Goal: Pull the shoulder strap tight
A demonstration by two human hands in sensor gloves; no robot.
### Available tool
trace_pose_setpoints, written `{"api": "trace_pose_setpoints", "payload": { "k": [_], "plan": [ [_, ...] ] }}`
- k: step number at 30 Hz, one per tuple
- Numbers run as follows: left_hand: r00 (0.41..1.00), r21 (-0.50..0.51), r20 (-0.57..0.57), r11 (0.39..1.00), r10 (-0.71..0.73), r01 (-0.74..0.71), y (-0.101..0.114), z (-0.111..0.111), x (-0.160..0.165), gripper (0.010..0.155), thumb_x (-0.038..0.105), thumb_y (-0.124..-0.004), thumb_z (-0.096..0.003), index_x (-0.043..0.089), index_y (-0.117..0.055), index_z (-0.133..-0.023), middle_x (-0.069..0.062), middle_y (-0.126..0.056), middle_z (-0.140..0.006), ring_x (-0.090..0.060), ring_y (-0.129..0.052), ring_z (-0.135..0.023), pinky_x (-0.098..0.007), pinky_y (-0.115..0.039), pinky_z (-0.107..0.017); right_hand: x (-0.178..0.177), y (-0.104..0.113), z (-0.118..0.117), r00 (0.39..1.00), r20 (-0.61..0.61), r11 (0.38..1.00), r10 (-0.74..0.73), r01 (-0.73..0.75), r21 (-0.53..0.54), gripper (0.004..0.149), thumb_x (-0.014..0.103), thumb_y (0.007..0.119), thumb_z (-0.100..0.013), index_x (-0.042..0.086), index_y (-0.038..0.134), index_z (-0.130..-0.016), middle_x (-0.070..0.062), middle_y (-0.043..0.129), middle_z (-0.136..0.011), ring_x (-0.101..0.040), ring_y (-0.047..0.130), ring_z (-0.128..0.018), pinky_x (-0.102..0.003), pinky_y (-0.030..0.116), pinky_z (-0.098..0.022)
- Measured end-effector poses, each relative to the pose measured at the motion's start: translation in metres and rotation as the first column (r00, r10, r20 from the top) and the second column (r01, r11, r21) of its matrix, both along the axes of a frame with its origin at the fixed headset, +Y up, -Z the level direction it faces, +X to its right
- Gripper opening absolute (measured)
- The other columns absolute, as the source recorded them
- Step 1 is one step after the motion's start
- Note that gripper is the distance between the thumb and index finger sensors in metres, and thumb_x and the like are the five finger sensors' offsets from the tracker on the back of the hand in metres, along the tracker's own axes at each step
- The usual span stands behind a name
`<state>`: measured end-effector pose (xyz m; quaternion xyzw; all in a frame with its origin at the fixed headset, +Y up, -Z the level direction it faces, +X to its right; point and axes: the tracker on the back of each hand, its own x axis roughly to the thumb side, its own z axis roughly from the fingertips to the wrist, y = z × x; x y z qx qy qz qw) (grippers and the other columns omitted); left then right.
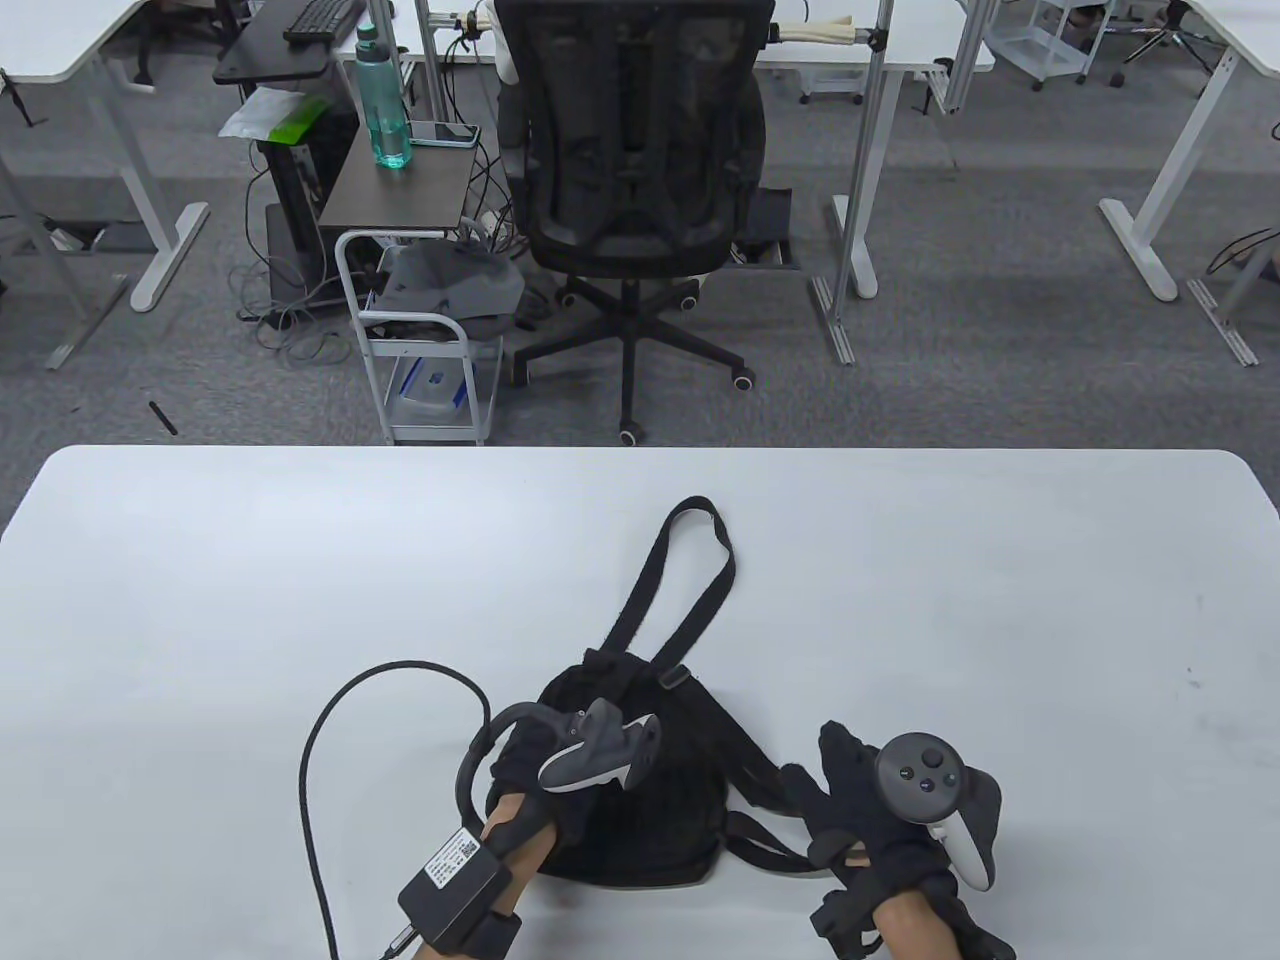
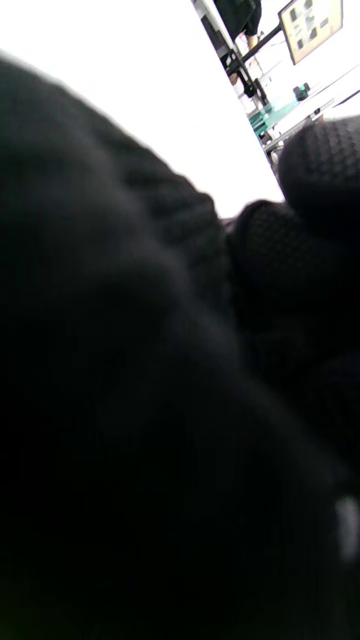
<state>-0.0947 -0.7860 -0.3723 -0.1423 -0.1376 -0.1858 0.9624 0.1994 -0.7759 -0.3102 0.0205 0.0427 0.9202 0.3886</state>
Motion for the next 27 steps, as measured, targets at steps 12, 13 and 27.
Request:
{"api": "trace_pose_setpoints", "payload": {
  "k": [12, 13, 27],
  "plan": [
    [0.681, -0.133, -0.268, 0.674, 0.682, -0.727, 0.004, -0.029, -0.085, 0.053, 0.04, -0.078, -0.0335, 0.029, -0.073, -0.085, 0.005, -0.096, -0.069, -0.016, -0.101, -0.055, -0.031, -0.087, -0.039, -0.044, 0.026, 0.013, 0.997, -0.068, 0.938, 0.045, -0.019, 0.347, 0.07, 0.044, 0.079, -0.047, -0.004, 0.069, -0.097, -0.034, 0.078, -0.092, -0.062, 0.072, -0.08, -0.072, 0.058, -0.056],
    [0.649, -0.14, -0.285, 0.64, 0.705, -0.756, 0.001, -0.031, -0.089, 0.053, 0.039, -0.078, -0.0338, 0.029, -0.073, -0.085, 0.004, -0.096, -0.069, -0.017, -0.1, -0.056, -0.031, -0.087, -0.04, -0.053, 0.029, 0.015, 0.995, -0.079, 0.928, 0.062, -0.028, 0.372, 0.067, 0.043, 0.08, -0.046, -0.003, 0.075, -0.095, -0.033, 0.08, -0.091, -0.061, 0.074, -0.079, -0.072, 0.059, -0.055],
    [0.459, -0.165, -0.406, 0.431, 0.79, -0.887, -0.01, -0.041, -0.116, 0.05, 0.037, -0.079, -0.0353, 0.03, -0.074, -0.085, 0.005, -0.096, -0.072, -0.018, -0.101, -0.061, -0.032, -0.088, -0.043, -0.208, 0.019, -0.015, 0.954, -0.226, 0.974, 0.197, -0.164, 0.157, 0.065, 0.047, 0.086, -0.043, -0.003, 0.087, -0.085, -0.03, 0.095, -0.079, -0.056, 0.09, -0.069, -0.067, 0.07, -0.052]
  ]
}}
